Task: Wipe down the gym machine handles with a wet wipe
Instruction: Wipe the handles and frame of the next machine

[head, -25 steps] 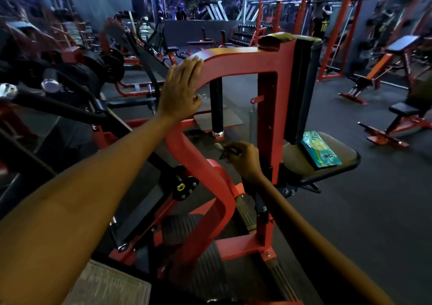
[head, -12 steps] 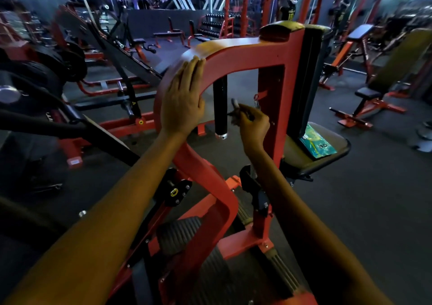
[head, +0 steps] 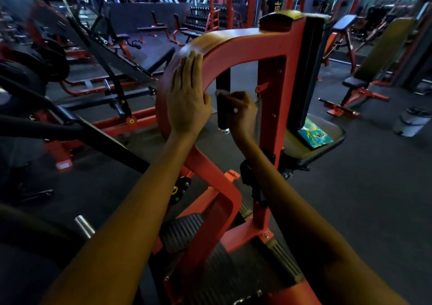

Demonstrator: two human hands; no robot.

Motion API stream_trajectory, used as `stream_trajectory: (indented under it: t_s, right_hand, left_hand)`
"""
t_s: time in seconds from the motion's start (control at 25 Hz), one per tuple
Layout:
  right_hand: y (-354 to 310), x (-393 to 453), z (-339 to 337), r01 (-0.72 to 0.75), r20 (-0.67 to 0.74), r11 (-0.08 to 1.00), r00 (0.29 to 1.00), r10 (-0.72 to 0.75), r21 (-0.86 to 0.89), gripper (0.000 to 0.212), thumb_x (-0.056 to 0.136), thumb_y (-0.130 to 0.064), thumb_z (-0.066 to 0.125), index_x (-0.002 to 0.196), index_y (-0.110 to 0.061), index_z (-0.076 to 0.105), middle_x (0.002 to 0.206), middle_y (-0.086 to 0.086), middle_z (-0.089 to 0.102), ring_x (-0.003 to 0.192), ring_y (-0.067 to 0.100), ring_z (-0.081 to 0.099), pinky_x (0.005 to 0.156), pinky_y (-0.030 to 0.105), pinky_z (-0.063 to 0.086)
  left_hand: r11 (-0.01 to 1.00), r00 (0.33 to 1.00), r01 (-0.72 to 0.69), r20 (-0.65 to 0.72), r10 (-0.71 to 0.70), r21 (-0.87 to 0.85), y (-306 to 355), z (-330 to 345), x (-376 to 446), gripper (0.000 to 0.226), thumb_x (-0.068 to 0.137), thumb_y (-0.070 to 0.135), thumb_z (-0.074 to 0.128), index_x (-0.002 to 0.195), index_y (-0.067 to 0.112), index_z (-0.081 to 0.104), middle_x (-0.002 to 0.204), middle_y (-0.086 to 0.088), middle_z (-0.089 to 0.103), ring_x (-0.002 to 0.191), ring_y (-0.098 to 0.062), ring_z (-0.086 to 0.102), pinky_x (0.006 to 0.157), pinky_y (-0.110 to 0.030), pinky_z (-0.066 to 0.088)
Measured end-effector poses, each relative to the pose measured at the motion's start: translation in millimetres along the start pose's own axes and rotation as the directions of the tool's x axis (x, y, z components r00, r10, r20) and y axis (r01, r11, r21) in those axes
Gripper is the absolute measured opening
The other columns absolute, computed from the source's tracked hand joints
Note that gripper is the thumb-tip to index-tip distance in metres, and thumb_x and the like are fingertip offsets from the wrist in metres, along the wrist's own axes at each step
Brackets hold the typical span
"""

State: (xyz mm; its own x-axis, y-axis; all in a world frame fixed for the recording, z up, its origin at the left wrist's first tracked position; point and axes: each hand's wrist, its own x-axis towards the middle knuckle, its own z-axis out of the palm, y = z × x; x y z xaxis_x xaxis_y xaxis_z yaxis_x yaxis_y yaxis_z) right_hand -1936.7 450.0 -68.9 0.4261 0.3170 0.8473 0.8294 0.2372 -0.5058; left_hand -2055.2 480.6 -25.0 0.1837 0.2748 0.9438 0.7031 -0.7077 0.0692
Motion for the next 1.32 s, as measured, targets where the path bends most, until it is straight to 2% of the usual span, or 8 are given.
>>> stream_trajectory:
  t_s: [0.12, 0.28, 0.36, 0.64, 0.92, 1.08, 1.2, 1.32]
  right_hand:
    - [6.7, -26.5, -7.4, -0.024, 0.106, 0.999, 0.994, 0.028, -0.043, 0.024, 0.072, 0.002, 0.062, 0.094, 0.000, 0.072, 0.085, 0.020, 0.064, 0.076, 0.032, 0.062, 0.060, 0.029, 0.051]
    - [-3.9, 9.3, -12.7, 0.020, -0.053, 0.997, 0.998, -0.024, -0.073, 0.031, 0.073, 0.007, 0.063, 0.100, -0.006, 0.072, 0.082, 0.016, 0.060, 0.072, 0.023, 0.055, 0.062, 0.011, 0.031]
    - [-10.3, 30.0, -8.4, 0.068, -0.088, 0.991, 0.993, -0.079, -0.118, 0.030, 0.073, 0.004, 0.063, 0.099, -0.006, 0.072, 0.083, 0.016, 0.062, 0.074, 0.022, 0.057, 0.059, 0.019, 0.038]
    - [26.1, -33.0, -2.0, 0.251, 0.203, 0.950, 0.956, -0.213, -0.187, 0.024, 0.080, -0.003, 0.059, 0.101, 0.000, 0.070, 0.095, 0.020, 0.063, 0.085, 0.037, 0.061, 0.059, 0.039, 0.054]
    - [-9.5, 33.9, -5.7, 0.055, -0.053, 0.993, 0.997, -0.061, -0.101, 0.031, 0.077, 0.002, 0.065, 0.106, -0.005, 0.069, 0.085, 0.016, 0.059, 0.074, 0.019, 0.055, 0.058, 0.018, 0.041]
    - [3.5, 13.7, 0.6, 0.040, 0.106, 0.997, 0.994, -0.033, -0.063, 0.020, 0.083, -0.007, 0.061, 0.100, 0.001, 0.067, 0.089, 0.015, 0.060, 0.079, 0.025, 0.060, 0.059, 0.039, 0.053]
    - [16.8, -26.9, -8.4, 0.210, 0.217, 0.964, 0.961, -0.172, -0.163, 0.017, 0.080, -0.005, 0.062, 0.093, 0.001, 0.071, 0.086, 0.017, 0.064, 0.071, 0.029, 0.062, 0.050, 0.039, 0.054]
    - [7.7, -15.4, -13.8, 0.123, 0.095, 0.975, 0.990, -0.107, -0.184, 0.026, 0.073, -0.003, 0.063, 0.096, -0.005, 0.073, 0.081, 0.016, 0.063, 0.067, 0.029, 0.060, 0.049, 0.032, 0.049]
  left_hand:
    - [0.999, 1.000, -0.004, -0.020, 0.005, 0.032, 1.0, 3.2, -1.8, 0.069, 0.068, 0.003, 0.066, 0.134, -0.003, 0.046, 0.136, -0.019, 0.050, 0.128, -0.031, 0.047, 0.108, -0.035, 0.035]
    - [1.000, 0.999, 0.011, -0.046, -0.010, 0.027, 0.3, 5.2, -1.5, 0.068, 0.070, 0.007, 0.066, 0.134, -0.002, 0.046, 0.137, -0.017, 0.050, 0.128, -0.029, 0.046, 0.110, -0.030, 0.029]
    - [1.000, 0.999, 0.016, -0.051, -0.014, 0.027, 0.8, 6.5, -1.5, 0.069, 0.070, 0.009, 0.068, 0.134, -0.001, 0.047, 0.137, -0.017, 0.051, 0.128, -0.028, 0.047, 0.110, -0.029, 0.028]
    - [0.999, 0.997, 0.000, -0.071, 0.003, 0.037, 0.0, 7.8, -1.8, 0.067, 0.071, 0.012, 0.068, 0.133, -0.002, 0.047, 0.134, -0.018, 0.053, 0.125, -0.030, 0.050, 0.107, -0.032, 0.034]
    - [0.999, 0.997, -0.013, -0.073, 0.017, 0.046, -0.9, 8.7, -1.7, 0.068, 0.071, 0.014, 0.069, 0.133, -0.002, 0.048, 0.134, -0.018, 0.053, 0.125, -0.029, 0.049, 0.106, -0.033, 0.036]
    - [0.999, 0.998, -0.007, -0.066, 0.010, 0.040, 0.4, 8.7, -2.1, 0.068, 0.071, 0.015, 0.067, 0.134, -0.002, 0.047, 0.135, -0.018, 0.052, 0.125, -0.029, 0.049, 0.106, -0.033, 0.036]
    - [0.999, 0.998, -0.006, -0.064, 0.008, 0.031, 0.5, 8.4, -1.6, 0.068, 0.071, 0.014, 0.068, 0.134, -0.002, 0.047, 0.135, -0.018, 0.052, 0.125, -0.030, 0.050, 0.106, -0.034, 0.035]
    - [1.000, 0.997, -0.005, -0.072, 0.006, 0.018, 0.9, 9.1, -2.5, 0.066, 0.073, 0.015, 0.067, 0.133, -0.002, 0.047, 0.134, -0.018, 0.053, 0.125, -0.030, 0.050, 0.105, -0.034, 0.037]
